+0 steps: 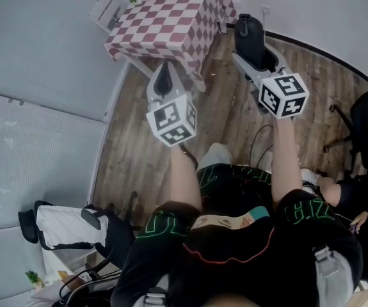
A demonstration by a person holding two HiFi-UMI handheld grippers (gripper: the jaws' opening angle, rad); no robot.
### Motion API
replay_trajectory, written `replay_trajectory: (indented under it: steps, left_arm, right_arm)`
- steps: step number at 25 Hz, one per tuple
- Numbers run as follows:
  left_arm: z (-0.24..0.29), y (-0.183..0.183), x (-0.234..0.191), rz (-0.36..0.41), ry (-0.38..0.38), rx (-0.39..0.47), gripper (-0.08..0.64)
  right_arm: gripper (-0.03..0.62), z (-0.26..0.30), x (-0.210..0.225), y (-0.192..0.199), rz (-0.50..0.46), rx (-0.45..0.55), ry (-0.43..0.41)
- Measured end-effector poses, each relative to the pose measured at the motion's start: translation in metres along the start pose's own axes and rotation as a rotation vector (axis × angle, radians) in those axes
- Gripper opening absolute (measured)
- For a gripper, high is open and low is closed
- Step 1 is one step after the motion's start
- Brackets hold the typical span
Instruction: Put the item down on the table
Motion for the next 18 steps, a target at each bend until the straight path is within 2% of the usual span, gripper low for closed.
replay_trajectory:
  steps: [8, 18]
  left_arm:
    - [0.018, 0.027, -0.027, -0.026, -0.036, -0.066, 0.008]
    - [0.075, 0.047, -0.051, -0.04, -0.026, -0.132, 0.008]
  right_arm:
    - [0.322, 0.041, -0.008, 0.019, 0.02, -0.063, -0.041]
    - [0.322, 0.103, -0.003, 0.028, 0.054, -0.101, -0.053]
Point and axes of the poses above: the fingertips, and each gripper's own axes: z forward along the fingers, x to its right, y out of its underside, the point moved 1 cm from there along -z, backward along the fingers, and after that the axes turned 14 degrees about -x, right-handed, at the moved point
